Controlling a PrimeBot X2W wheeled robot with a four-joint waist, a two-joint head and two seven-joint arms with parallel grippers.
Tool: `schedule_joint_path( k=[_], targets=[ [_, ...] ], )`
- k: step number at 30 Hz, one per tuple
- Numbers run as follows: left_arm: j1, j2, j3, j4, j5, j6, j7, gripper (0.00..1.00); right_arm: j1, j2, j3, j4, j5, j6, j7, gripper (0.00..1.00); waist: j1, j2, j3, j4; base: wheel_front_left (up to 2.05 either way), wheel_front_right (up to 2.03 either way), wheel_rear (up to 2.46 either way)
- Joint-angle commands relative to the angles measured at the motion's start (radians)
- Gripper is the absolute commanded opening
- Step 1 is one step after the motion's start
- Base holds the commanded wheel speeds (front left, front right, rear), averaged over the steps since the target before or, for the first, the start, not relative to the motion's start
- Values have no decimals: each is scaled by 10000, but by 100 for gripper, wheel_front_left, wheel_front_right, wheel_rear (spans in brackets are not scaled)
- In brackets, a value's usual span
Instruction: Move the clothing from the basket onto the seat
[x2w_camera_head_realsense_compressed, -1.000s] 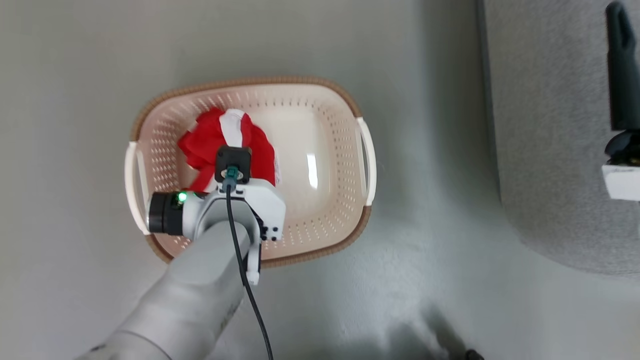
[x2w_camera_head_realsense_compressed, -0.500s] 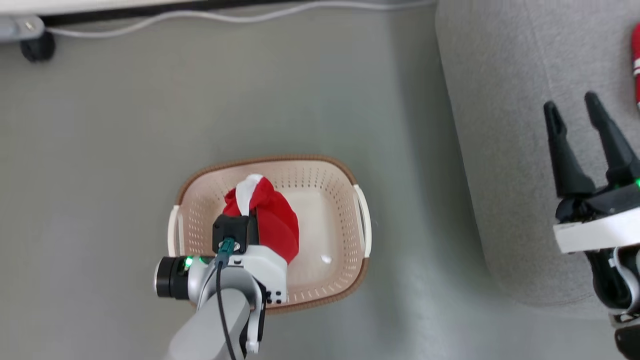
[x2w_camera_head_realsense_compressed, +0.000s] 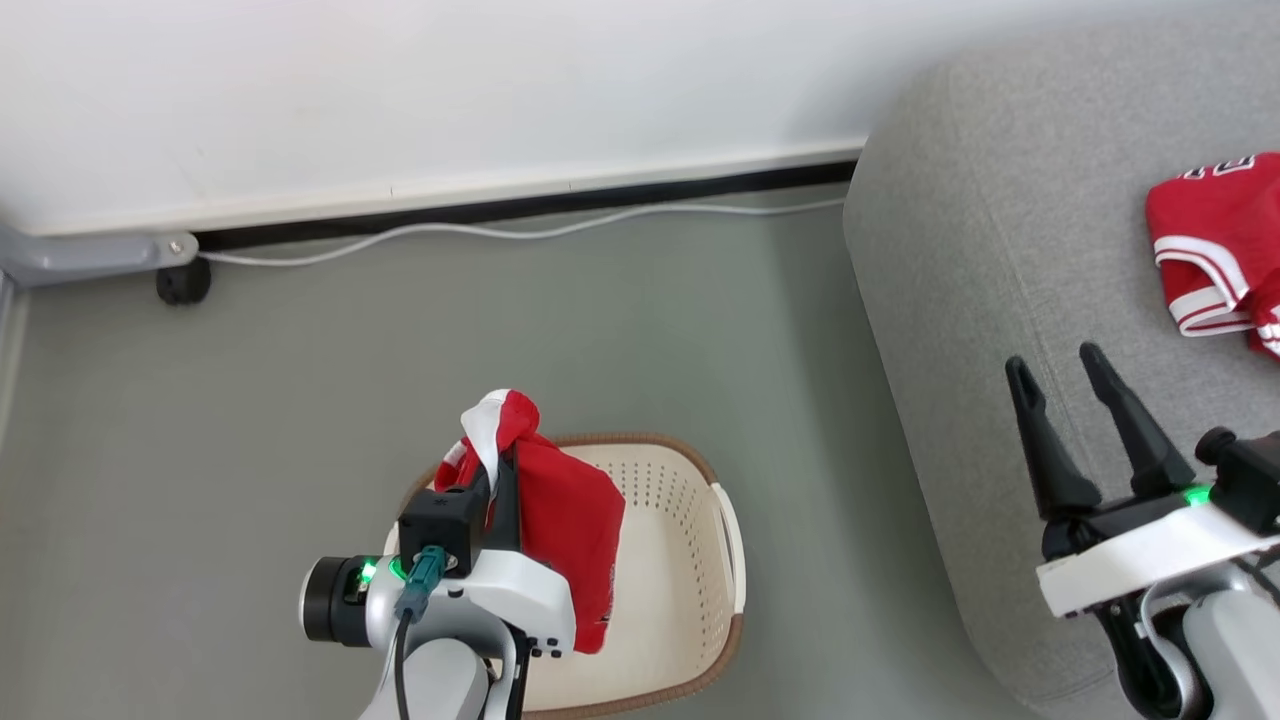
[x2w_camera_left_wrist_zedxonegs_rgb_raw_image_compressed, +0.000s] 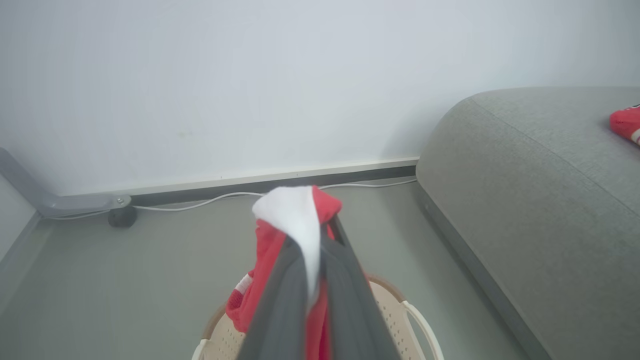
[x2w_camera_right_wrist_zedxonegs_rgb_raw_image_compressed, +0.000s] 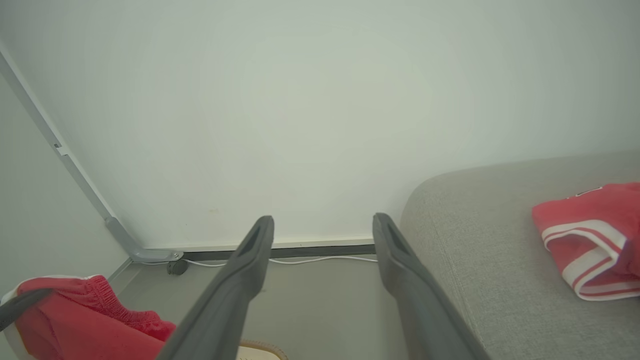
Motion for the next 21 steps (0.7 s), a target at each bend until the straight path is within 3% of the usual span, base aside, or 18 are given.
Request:
schedule_joint_path(
  k=[1, 12, 21],
  targets=[
    [62, 60, 452, -508, 227, -107, -104, 0, 165, -50, 156, -78, -102, 29, -59, 100, 0, -1, -440, -1, 0, 0, 0],
    [409, 60, 1103, -2520, 843, -753, -104, 0, 681, 492, 139, 635, -534, 29, -59, 100, 0, -1, -1422, 102, 0, 0, 0],
    [-93, 60, 802, -3935, 1314, -931, -105, 0, 840, 670, 137, 805, -661, 29, -59, 100, 0, -1, -1498, 199, 0, 0, 0]
  ],
)
